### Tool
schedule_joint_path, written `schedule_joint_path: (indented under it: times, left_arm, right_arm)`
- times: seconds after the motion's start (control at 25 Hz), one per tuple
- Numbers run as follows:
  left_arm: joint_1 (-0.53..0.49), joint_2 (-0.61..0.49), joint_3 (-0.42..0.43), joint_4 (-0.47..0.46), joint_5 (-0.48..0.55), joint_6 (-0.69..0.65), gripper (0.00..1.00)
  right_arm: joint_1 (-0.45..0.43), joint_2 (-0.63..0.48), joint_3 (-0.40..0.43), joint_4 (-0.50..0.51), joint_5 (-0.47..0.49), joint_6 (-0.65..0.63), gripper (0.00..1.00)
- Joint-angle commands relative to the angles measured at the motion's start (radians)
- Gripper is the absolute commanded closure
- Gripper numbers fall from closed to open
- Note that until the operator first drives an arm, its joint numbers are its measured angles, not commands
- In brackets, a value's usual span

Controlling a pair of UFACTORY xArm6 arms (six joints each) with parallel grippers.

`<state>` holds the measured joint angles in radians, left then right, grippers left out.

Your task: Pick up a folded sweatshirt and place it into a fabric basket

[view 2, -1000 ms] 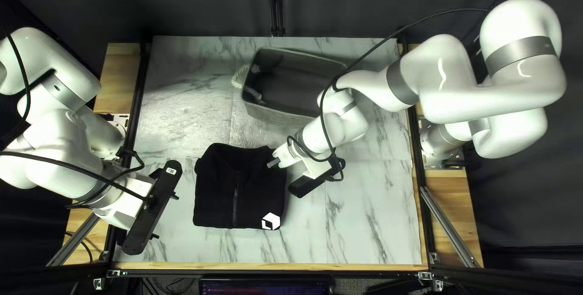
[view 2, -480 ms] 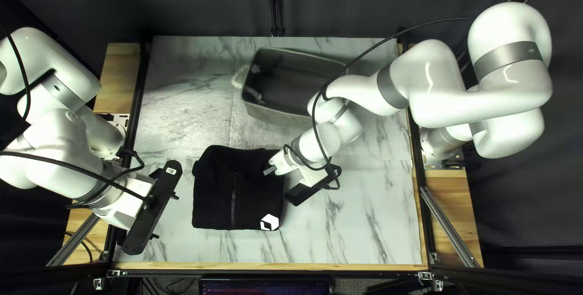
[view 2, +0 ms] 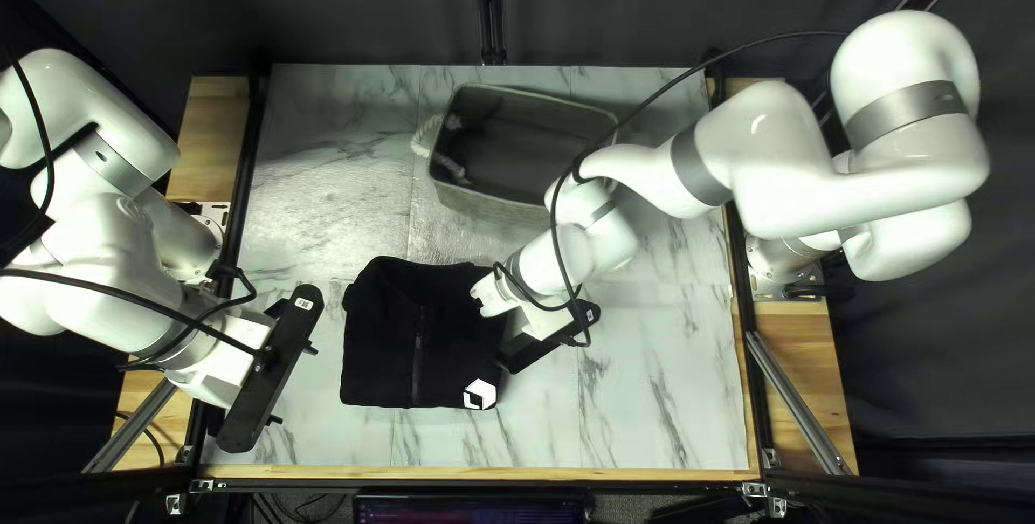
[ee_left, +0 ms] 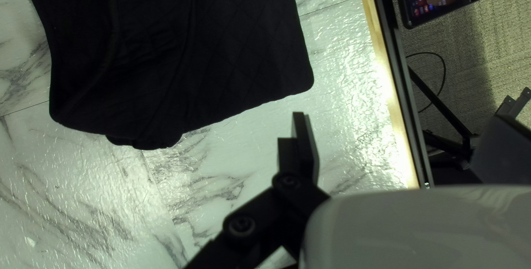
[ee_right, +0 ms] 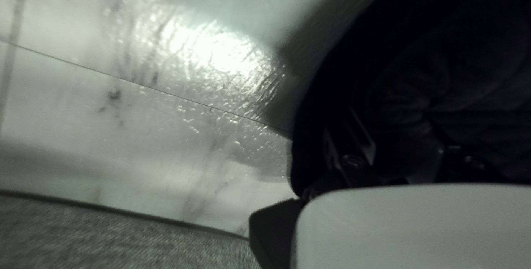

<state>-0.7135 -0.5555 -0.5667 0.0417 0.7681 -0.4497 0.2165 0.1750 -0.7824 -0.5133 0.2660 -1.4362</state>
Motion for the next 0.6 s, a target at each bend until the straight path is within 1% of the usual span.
schedule_joint_path:
  times: [0.04, 0.12, 0.24, 0.44, 0.6]
  left_arm:
    - [0.0, 0.0, 0.0, 0.0, 0.0, 0.0, 0.0]
    - [0.0, 0.0, 0.0, 0.0, 0.0, 0.0, 0.0]
    - [0.0, 0.0, 0.0, 0.0, 0.0, 0.0, 0.0]
    - [0.0, 0.0, 0.0, 0.0, 0.0, 0.0, 0.0]
    - [0.0, 0.0, 0.0, 0.0, 0.0, 0.0, 0.0]
  right_arm:
    - [0.055, -0.08, 0.006, 0.053, 0.11, 0.031, 1.0]
    - [0.071, -0.098, 0.005, 0.071, 0.142, 0.034, 1.0]
    - [0.086, -0.126, 0.025, 0.075, 0.163, 0.055, 1.0]
    - [0.11, -0.151, 0.055, 0.072, 0.168, 0.1, 1.0]
    - [0.125, -0.145, 0.053, 0.107, 0.17, 0.094, 1.0]
